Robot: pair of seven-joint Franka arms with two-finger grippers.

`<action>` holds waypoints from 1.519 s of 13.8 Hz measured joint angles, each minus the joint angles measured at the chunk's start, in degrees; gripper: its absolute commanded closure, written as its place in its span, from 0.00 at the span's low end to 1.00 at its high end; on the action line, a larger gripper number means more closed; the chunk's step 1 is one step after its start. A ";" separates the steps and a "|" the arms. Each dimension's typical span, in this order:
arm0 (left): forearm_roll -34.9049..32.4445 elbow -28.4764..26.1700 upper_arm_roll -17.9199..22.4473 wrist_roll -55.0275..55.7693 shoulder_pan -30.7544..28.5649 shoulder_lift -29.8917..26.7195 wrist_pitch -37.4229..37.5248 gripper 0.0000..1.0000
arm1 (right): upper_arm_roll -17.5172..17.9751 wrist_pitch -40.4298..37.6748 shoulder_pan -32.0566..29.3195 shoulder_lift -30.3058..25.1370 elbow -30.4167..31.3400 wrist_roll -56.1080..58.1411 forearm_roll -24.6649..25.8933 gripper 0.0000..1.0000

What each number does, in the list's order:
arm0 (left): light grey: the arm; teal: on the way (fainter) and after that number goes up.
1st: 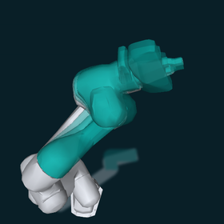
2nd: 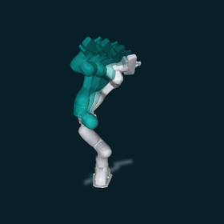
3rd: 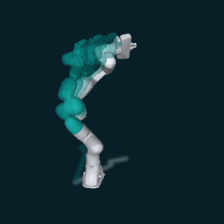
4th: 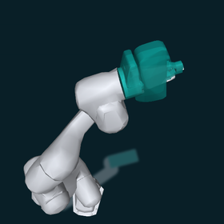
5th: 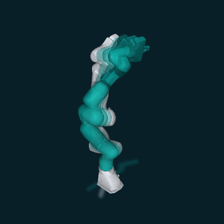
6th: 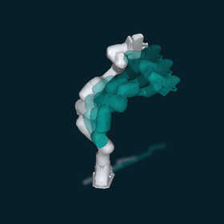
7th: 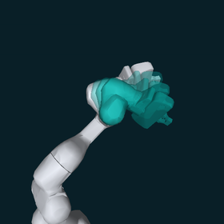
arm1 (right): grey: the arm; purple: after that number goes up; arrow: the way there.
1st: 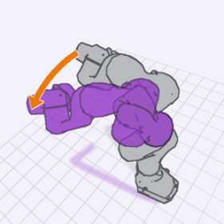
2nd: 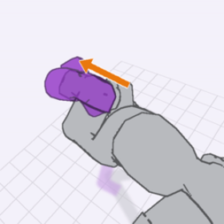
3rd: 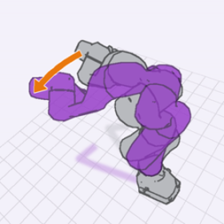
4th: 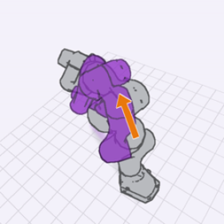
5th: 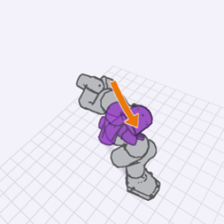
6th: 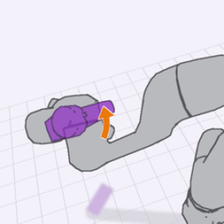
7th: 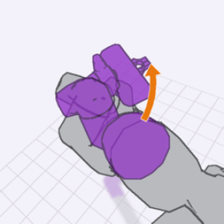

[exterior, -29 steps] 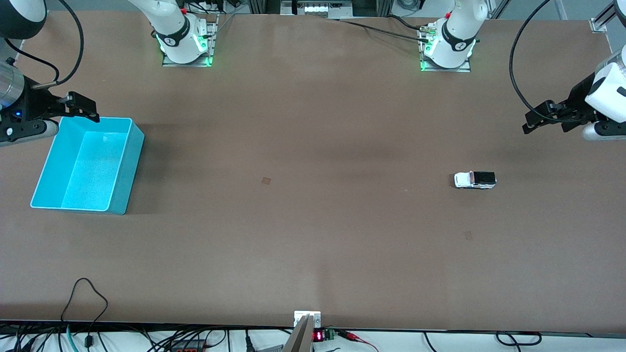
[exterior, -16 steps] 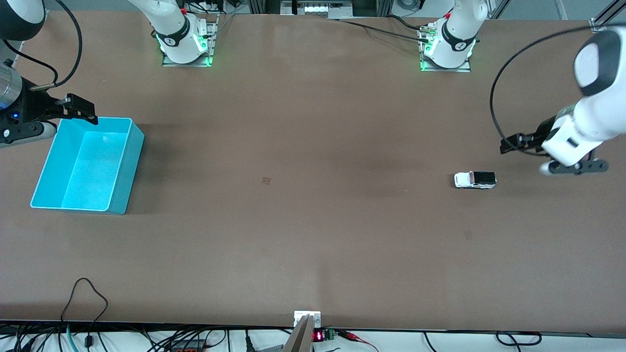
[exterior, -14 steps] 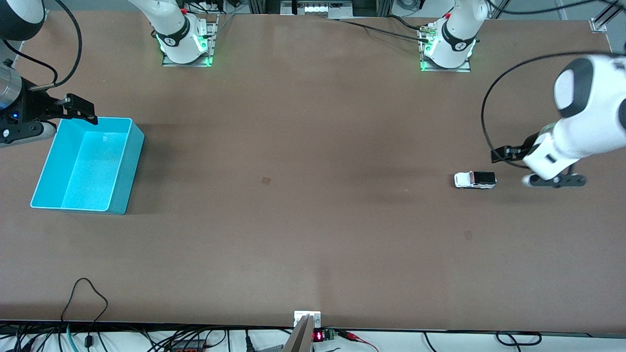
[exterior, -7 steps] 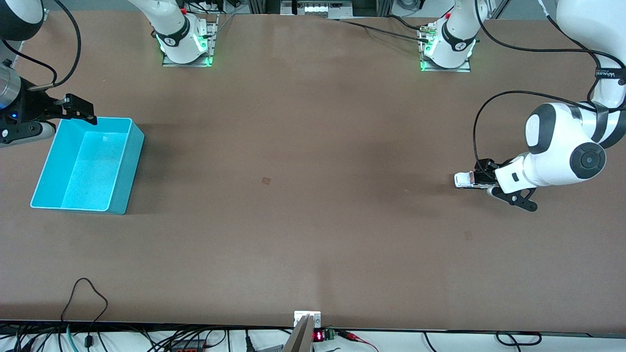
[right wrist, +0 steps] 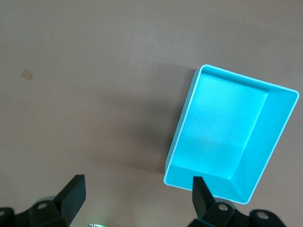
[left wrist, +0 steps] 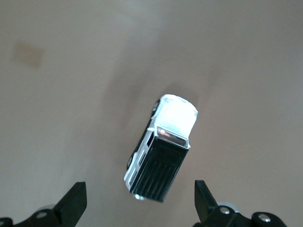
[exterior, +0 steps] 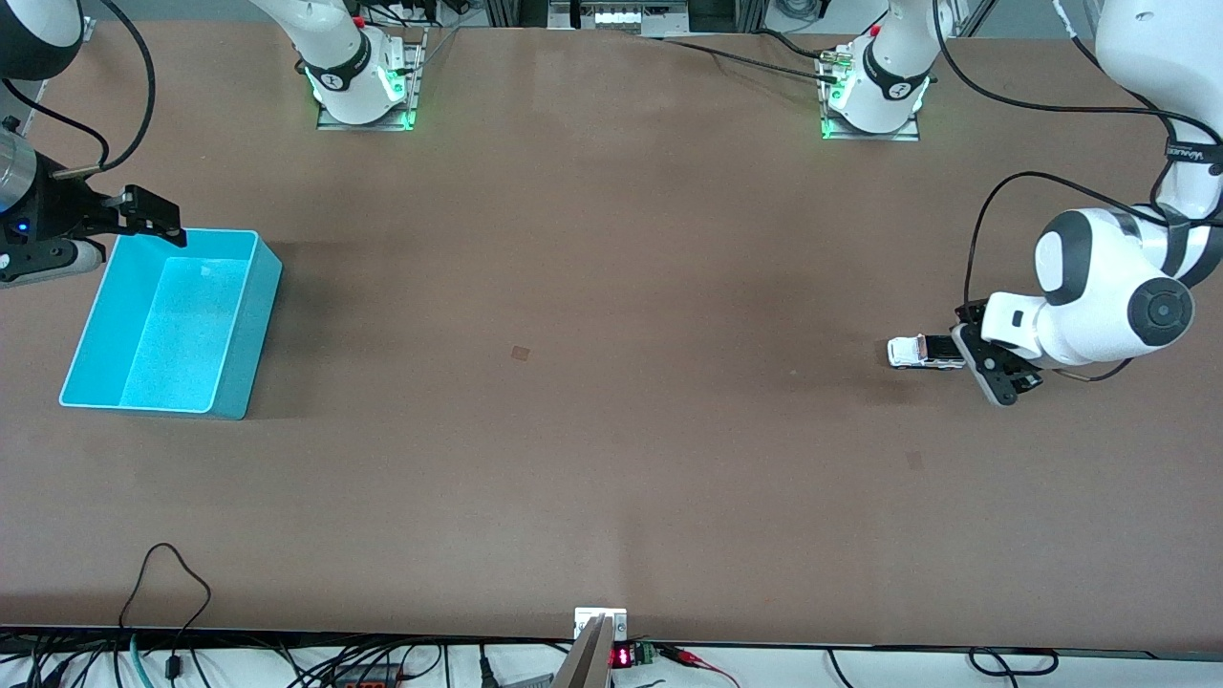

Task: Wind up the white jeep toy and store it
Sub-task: 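Close the left gripper on the white jeep's body, then drag the jeep backward along the table with the left gripper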

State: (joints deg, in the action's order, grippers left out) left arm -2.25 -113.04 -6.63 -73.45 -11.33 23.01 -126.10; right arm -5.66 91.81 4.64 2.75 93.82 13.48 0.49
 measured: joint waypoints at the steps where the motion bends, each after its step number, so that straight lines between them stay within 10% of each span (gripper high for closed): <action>1: 0.00 -0.94 -0.40 -3.83 -0.04 0.28 -1.08 0.00 | 0.01 0.26 0.03 0.00 0.00 0.00 0.00 0.00; 21: 0.00 -9.22 -1.78 -23.79 -2.04 0.73 -13.09 0.10 | 0.05 0.59 0.03 -0.01 -0.20 0.05 0.15 0.00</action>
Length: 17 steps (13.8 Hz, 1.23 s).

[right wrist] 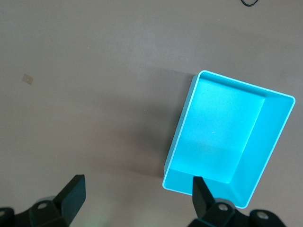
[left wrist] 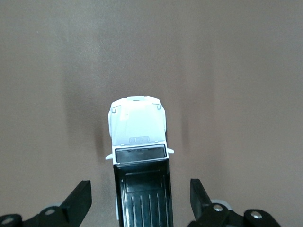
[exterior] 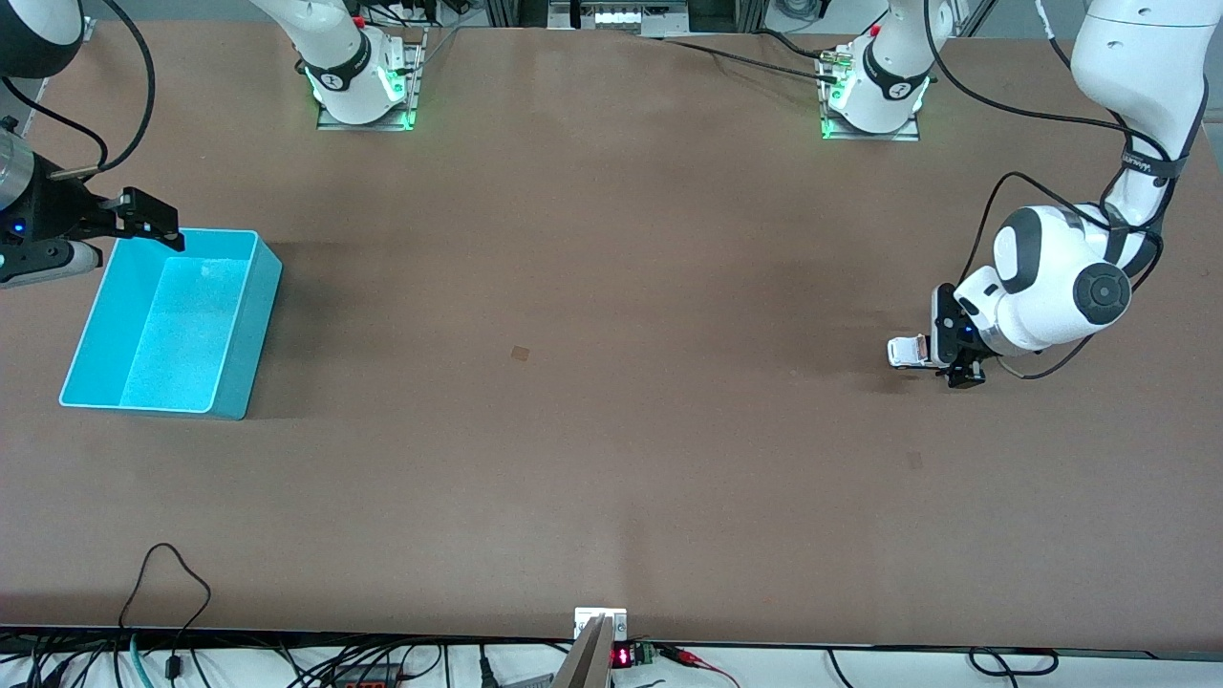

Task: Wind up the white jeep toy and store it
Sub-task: 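Drag the jeep backward along the table with the left gripper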

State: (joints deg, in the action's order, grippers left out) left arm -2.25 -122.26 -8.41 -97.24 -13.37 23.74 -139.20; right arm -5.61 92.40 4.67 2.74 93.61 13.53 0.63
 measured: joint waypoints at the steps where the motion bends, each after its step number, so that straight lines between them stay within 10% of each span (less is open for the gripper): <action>1: 0.00 -0.51 0.00 0.00 -0.06 0.02 -0.66 0.11 | -0.07 0.00 -0.02 0.00 0.00 0.00 0.02 0.00; 9: 0.00 -1.68 0.00 -0.06 -0.32 0.06 -2.55 0.55 | -0.36 -0.02 -0.03 0.00 0.00 0.00 0.04 0.00; 17: 0.00 -1.65 0.00 -0.04 -0.68 0.00 -2.86 0.65 | -0.36 -0.05 -0.03 0.00 0.00 -0.14 0.03 0.00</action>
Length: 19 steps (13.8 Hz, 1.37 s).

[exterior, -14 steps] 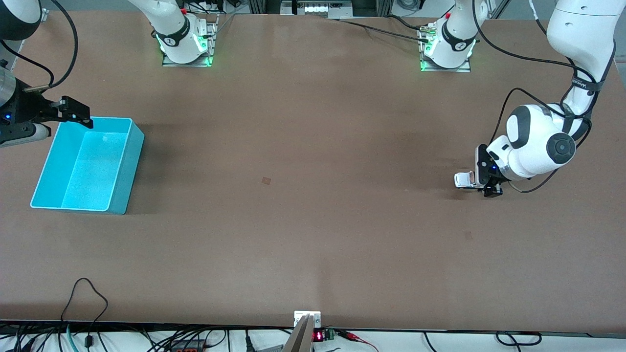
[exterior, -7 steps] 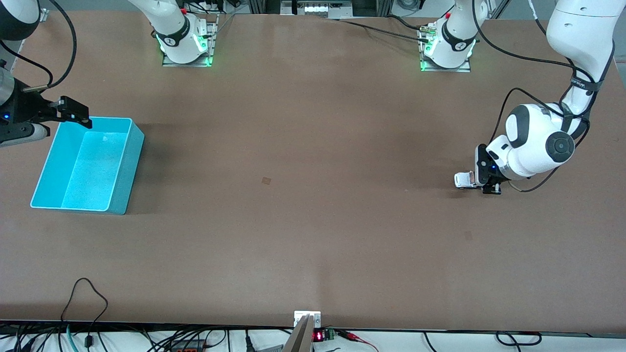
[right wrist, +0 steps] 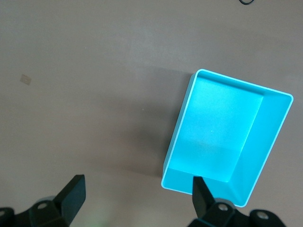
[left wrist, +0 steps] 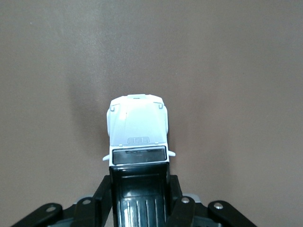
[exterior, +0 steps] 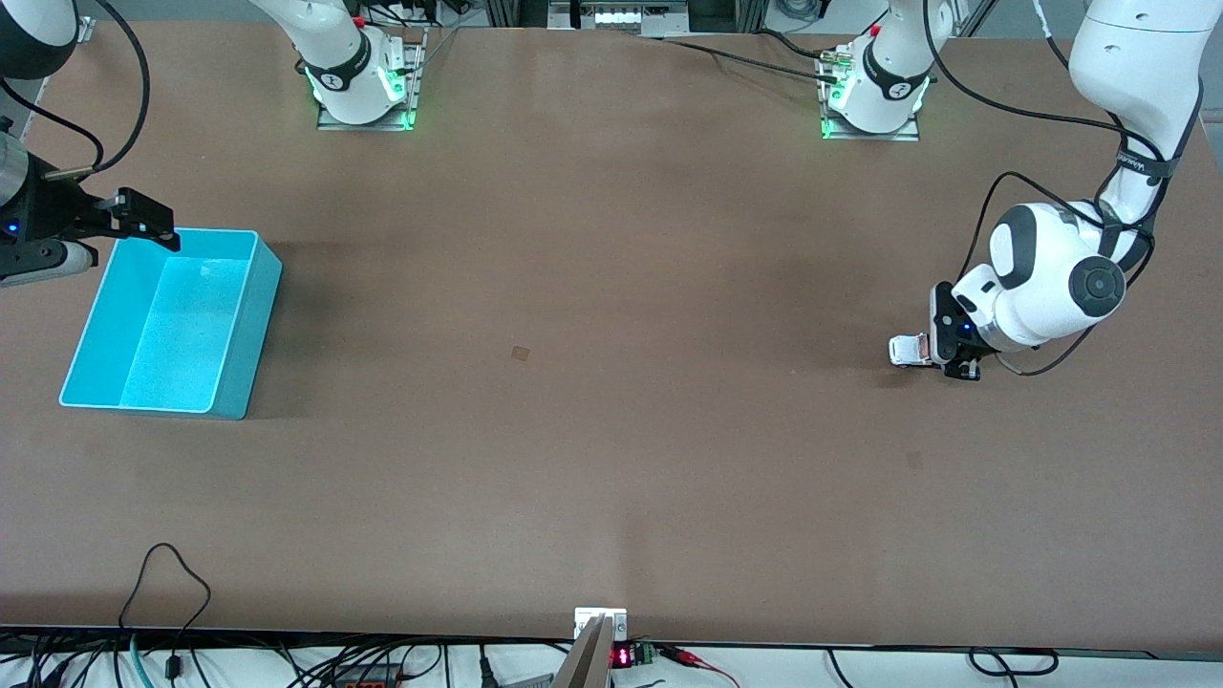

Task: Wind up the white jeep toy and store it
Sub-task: 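Drag the jeep backward along the table with the left gripper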

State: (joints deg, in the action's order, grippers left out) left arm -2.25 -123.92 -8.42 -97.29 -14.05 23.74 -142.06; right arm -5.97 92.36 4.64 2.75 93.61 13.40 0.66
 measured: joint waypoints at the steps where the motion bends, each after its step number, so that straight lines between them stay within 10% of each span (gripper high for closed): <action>1: 0.00 0.03 0.00 0.01 -0.11 0.00 -0.14 0.67 | -0.01 0.00 0.00 0.01 0.00 -0.27 0.00 0.00; 19: 0.00 0.29 -0.05 0.03 -2.49 0.29 -0.52 0.77 | -0.04 -0.01 -0.03 0.08 0.00 -3.16 -0.02 0.00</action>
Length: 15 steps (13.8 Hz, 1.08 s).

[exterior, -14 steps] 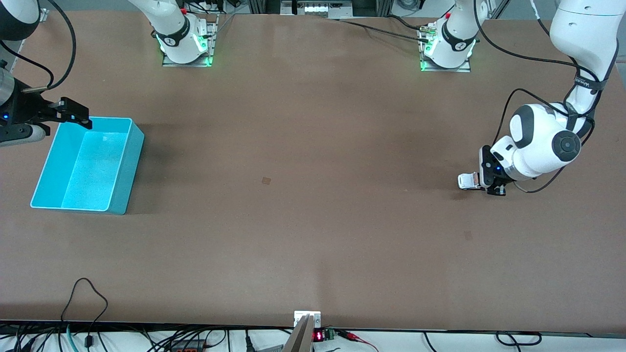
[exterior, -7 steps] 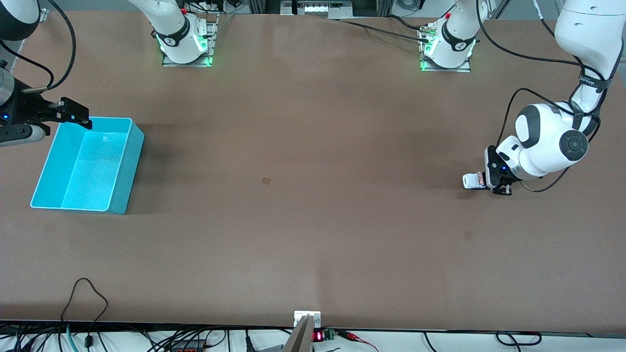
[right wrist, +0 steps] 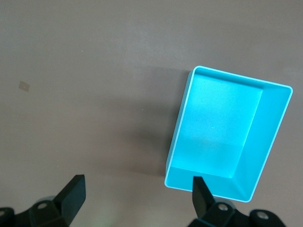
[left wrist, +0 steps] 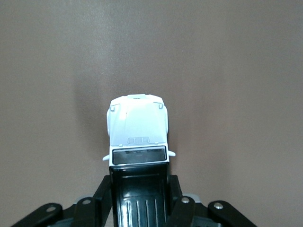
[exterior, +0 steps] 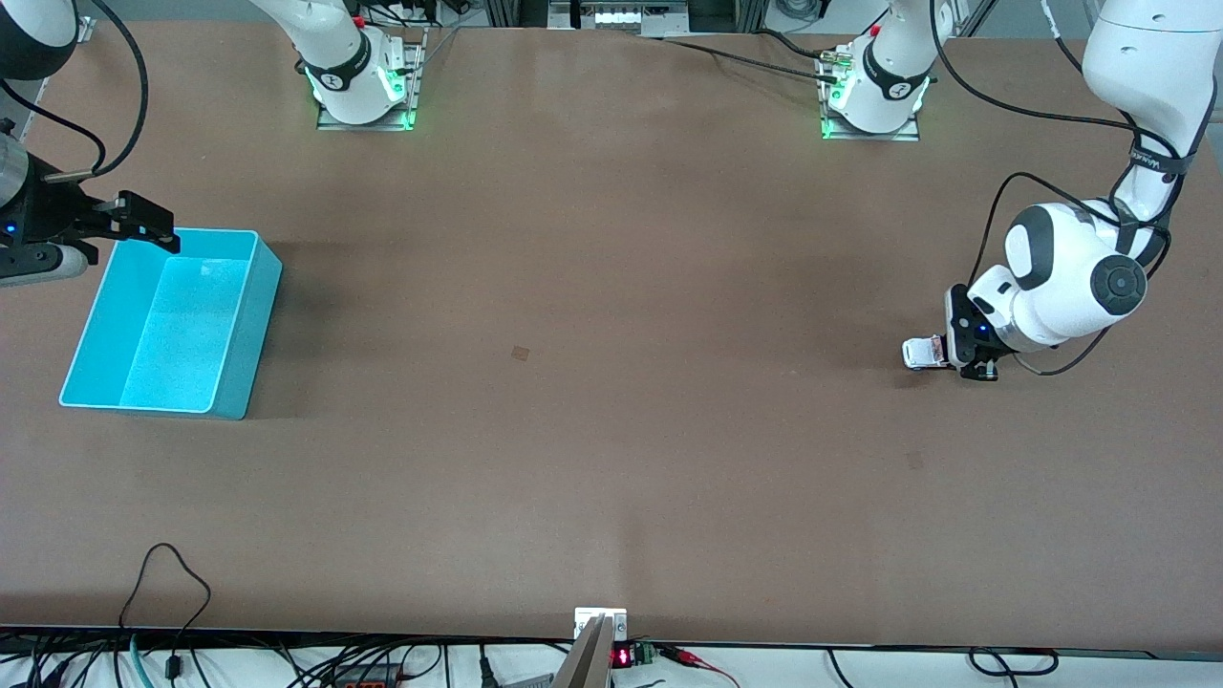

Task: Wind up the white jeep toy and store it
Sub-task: 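Drag the jeep backward along the table with the left gripper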

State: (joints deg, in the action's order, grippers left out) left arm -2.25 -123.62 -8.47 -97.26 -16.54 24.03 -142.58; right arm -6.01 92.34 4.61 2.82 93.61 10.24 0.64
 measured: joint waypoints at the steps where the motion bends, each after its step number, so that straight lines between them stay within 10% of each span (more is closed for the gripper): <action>1: 0.00 0.00 0.00 0.00 0.00 0.00 -0.06 0.77 | 0.00 0.00 0.00 0.01 0.00 -0.14 0.00 0.00; 15: -4.62 0.87 -0.12 -0.71 -5.13 0.71 -0.47 0.77 | 0.00 0.00 0.00 0.20 0.00 -0.25 0.00 0.00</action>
State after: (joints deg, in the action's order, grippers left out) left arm -6.87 -122.75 -8.58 -97.97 -21.67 24.73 -143.05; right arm -6.01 92.34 4.61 3.02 93.61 9.99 0.64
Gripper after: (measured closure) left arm 0.493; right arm 0.000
